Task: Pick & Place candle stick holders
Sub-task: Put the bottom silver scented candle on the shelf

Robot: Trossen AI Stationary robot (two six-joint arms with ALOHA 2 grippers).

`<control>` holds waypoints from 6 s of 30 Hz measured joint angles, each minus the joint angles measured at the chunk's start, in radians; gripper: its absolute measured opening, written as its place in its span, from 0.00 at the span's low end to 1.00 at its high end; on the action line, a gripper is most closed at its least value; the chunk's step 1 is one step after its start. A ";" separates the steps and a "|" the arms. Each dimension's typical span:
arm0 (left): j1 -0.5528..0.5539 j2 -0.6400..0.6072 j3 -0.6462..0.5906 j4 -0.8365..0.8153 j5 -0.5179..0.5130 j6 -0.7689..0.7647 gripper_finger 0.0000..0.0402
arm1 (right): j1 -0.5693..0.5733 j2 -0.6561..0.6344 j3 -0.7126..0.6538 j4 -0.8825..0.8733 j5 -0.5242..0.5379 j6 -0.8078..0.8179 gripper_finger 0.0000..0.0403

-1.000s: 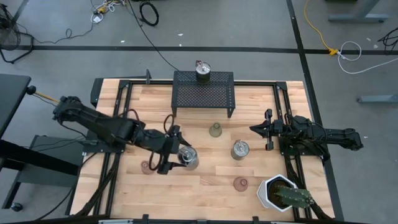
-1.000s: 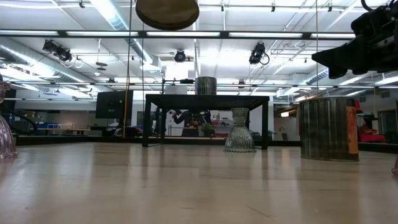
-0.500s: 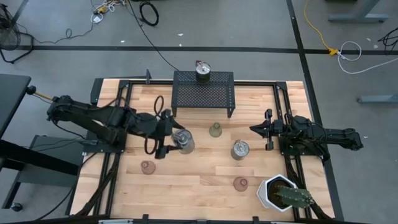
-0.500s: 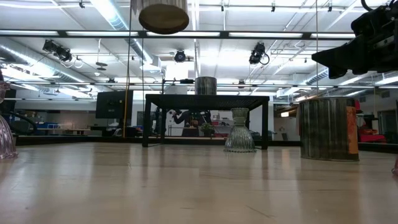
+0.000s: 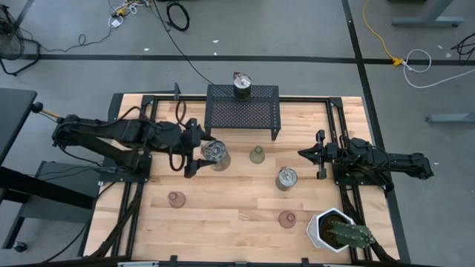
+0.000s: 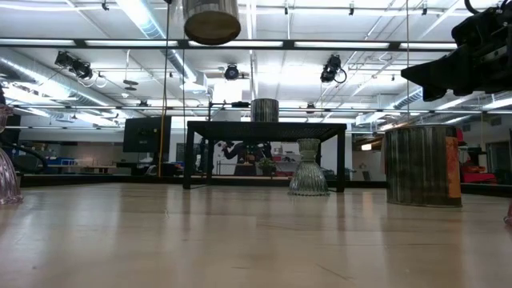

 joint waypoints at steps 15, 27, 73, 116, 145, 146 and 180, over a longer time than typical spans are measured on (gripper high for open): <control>0.066 -0.027 0.168 -0.181 0.002 0.094 0.91 | 0.000 0.000 0.000 0.001 0.000 0.000 0.05; 0.148 -0.026 0.269 -0.276 0.008 0.163 0.91 | 0.000 0.000 0.000 0.001 0.000 0.000 0.05; 0.501 0.099 0.269 -0.292 -0.071 0.003 0.91 | 0.000 0.000 0.000 0.001 0.000 0.000 0.05; 0.764 0.163 0.269 -0.095 0.030 0.105 0.91 | 0.000 0.000 0.000 0.000 0.000 0.000 0.05; 0.838 0.259 0.478 -0.139 0.075 0.172 0.91 | 0.000 0.000 0.000 0.000 0.000 0.000 0.05; 0.839 0.261 0.478 -0.139 0.075 0.172 0.91 | 0.000 0.000 0.000 0.000 0.000 0.000 0.05; 0.887 0.456 0.478 -0.022 0.163 0.186 0.91 | 0.000 0.000 0.000 0.000 0.000 0.000 0.05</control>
